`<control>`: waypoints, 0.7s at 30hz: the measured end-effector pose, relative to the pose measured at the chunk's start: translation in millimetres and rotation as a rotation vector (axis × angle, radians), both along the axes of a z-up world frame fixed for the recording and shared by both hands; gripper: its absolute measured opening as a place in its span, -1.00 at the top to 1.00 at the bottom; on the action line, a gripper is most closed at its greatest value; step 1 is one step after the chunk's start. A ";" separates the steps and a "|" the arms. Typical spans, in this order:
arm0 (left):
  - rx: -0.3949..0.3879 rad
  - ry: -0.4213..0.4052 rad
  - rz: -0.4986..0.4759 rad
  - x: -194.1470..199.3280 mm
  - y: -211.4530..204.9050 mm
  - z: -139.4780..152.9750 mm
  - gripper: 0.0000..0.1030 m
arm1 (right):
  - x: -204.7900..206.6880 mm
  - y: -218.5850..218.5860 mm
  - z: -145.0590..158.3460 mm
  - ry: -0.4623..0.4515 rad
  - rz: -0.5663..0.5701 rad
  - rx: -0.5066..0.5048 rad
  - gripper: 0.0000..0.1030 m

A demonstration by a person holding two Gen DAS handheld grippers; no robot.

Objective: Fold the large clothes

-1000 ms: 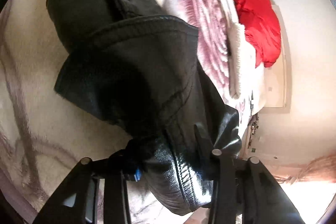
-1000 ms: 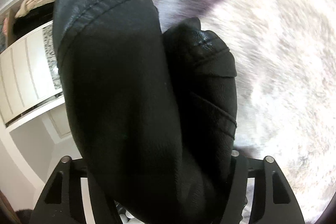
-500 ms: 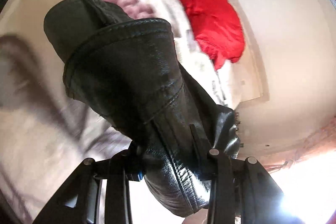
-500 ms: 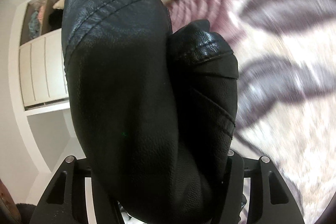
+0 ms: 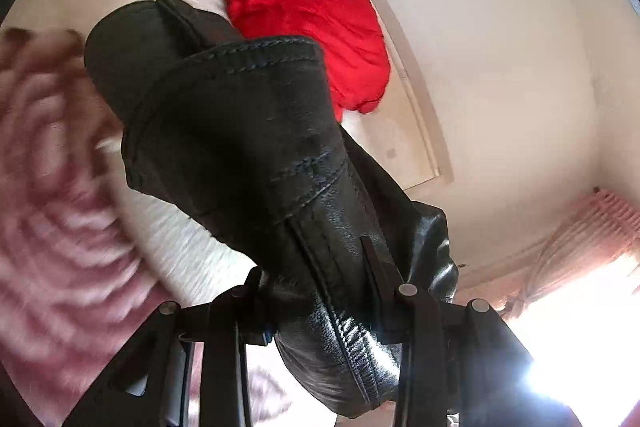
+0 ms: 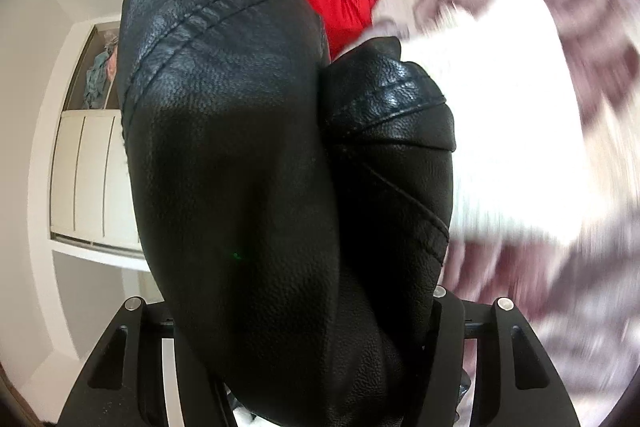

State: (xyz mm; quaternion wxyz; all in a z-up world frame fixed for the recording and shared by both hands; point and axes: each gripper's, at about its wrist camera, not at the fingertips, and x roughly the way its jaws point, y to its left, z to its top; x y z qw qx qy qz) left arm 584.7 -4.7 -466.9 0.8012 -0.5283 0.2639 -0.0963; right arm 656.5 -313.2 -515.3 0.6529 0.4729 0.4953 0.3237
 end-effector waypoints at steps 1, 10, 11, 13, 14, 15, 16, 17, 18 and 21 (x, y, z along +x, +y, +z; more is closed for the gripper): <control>-0.002 -0.008 -0.005 9.3 -1.1 -7.4 0.41 | 15.3 -3.0 0.2 -0.006 -0.008 -0.003 -0.20; 0.009 0.127 -0.164 47.3 -11.6 -137.4 0.04 | 108.8 -25.5 -106.2 0.164 -0.023 -0.050 -0.24; 0.008 0.130 -0.183 45.5 -10.1 -140.6 -0.15 | 111.3 -27.3 -116.1 0.180 -0.017 -0.031 -0.32; 0.004 0.158 -0.238 42.3 -5.7 -140.5 -0.33 | 115.4 -30.4 -118.2 0.203 -0.009 0.014 -0.39; 0.026 0.180 -0.265 42.6 -2.6 -137.2 -0.33 | 116.7 -31.3 -114.2 0.215 -0.002 0.002 -0.41; 0.053 0.199 -0.281 38.1 -3.7 -133.5 -0.33 | 117.4 -31.8 -107.4 0.226 0.004 -0.036 -0.47; 0.094 0.225 -0.291 40.9 -0.2 -126.5 -0.33 | 116.8 -32.1 -101.5 0.238 0.007 -0.071 -0.51; 0.133 0.239 -0.295 44.3 3.5 -120.8 -0.34 | 114.4 -32.7 -92.0 0.246 0.006 -0.119 -0.61; 0.193 0.255 -0.306 38.1 2.7 -112.8 -0.36 | 112.3 -33.7 -84.2 0.246 -0.002 -0.163 -0.66; 0.311 0.270 -0.309 24.7 0.3 -96.5 -0.38 | 105.8 -43.2 -68.9 0.245 -0.077 -0.220 -0.68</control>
